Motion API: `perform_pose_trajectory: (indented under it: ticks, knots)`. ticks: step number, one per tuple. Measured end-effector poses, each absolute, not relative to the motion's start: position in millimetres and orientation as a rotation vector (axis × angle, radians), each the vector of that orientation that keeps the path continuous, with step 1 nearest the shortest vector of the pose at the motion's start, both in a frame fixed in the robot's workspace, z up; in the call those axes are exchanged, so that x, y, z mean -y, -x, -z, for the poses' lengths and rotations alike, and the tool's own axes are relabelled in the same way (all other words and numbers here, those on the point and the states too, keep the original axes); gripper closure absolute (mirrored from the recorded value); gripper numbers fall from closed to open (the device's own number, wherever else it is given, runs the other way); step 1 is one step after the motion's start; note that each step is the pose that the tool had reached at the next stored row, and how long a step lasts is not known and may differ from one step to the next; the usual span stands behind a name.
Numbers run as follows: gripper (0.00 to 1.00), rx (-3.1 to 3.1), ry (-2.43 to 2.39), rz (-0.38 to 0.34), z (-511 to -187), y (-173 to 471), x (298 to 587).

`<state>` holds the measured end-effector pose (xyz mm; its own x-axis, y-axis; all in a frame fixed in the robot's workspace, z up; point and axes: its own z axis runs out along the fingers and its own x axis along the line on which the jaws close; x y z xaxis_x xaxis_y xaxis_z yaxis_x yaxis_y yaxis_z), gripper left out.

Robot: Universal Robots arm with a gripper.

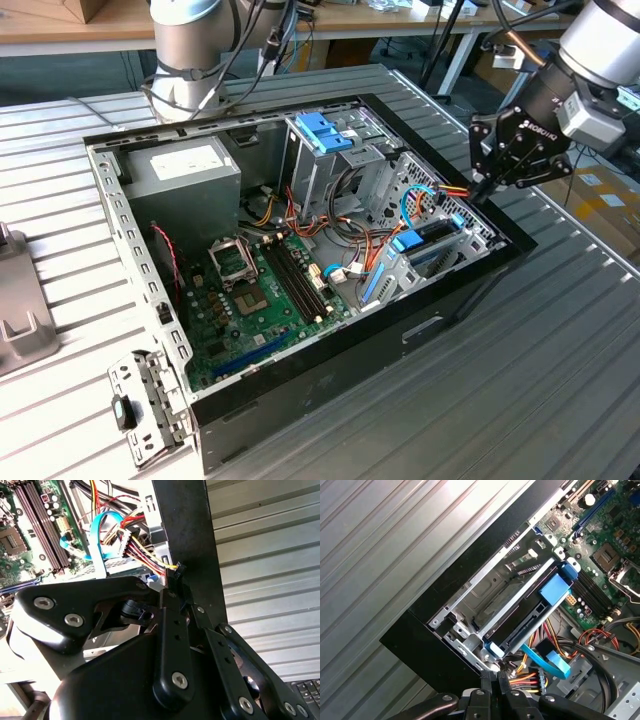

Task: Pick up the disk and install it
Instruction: 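Insert the first disk wire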

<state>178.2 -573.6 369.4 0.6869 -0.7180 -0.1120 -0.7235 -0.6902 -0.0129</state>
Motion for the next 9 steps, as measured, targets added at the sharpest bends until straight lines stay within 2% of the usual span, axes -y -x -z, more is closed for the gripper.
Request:
perform_pose_trajectory:
  ticks: [9]
  knots:
    - [0.83, -1.212, 2.834, -0.151, -369.4, -173.2, 573.6]
